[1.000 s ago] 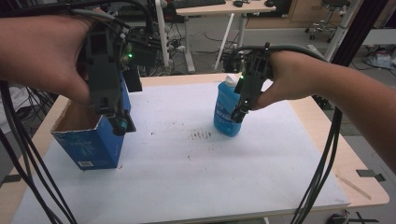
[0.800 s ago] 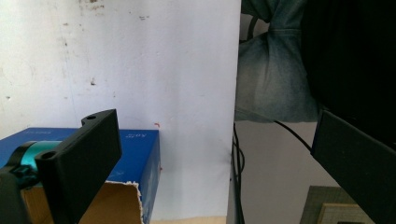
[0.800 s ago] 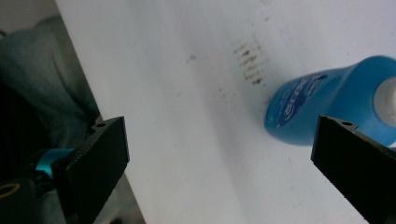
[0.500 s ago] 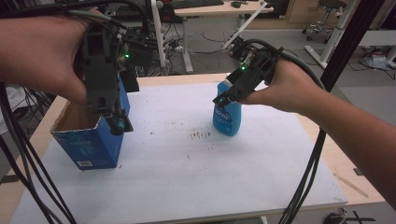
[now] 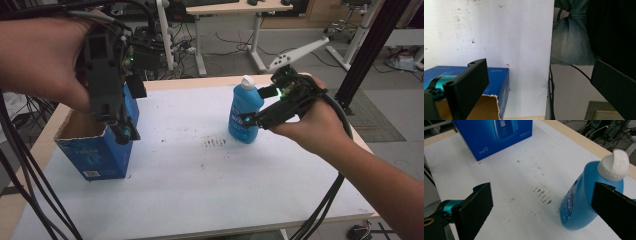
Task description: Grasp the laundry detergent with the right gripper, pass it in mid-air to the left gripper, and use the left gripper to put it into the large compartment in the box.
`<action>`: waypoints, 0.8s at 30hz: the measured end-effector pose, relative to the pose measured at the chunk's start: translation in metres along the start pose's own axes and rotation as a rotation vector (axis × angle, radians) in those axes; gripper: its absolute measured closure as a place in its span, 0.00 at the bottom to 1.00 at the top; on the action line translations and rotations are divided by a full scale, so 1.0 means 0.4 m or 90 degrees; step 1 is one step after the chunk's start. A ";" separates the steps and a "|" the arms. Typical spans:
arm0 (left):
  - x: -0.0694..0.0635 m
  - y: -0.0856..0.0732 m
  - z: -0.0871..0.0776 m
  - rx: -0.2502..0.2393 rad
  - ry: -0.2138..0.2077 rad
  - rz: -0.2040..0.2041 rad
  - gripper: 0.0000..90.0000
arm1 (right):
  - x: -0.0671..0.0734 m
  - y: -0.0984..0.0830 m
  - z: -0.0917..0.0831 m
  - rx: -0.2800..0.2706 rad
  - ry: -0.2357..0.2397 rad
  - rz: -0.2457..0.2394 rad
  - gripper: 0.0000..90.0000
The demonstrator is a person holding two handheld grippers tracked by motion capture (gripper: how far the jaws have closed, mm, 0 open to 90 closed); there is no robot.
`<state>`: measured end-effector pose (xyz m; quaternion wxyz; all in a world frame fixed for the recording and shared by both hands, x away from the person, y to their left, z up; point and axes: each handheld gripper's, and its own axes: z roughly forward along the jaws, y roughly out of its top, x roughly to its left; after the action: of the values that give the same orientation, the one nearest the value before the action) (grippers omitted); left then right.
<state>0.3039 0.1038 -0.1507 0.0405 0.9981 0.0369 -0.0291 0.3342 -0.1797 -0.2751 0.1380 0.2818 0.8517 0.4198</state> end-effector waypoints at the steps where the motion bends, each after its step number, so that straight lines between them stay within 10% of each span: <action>1: 0.001 0.000 0.001 0.002 0.000 0.001 0.02 | 0.000 -0.013 -0.001 -0.007 -0.006 0.004 0.04; 24: 0.003 0.000 0.003 0.008 -0.004 -0.007 0.02 | -0.099 -0.172 0.064 -0.090 -0.045 0.115 0.03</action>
<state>0.3050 0.1037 -0.1520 0.0345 0.9980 0.0418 -0.0326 0.3532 -0.2207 -0.3455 0.1488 0.3616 0.7856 0.4795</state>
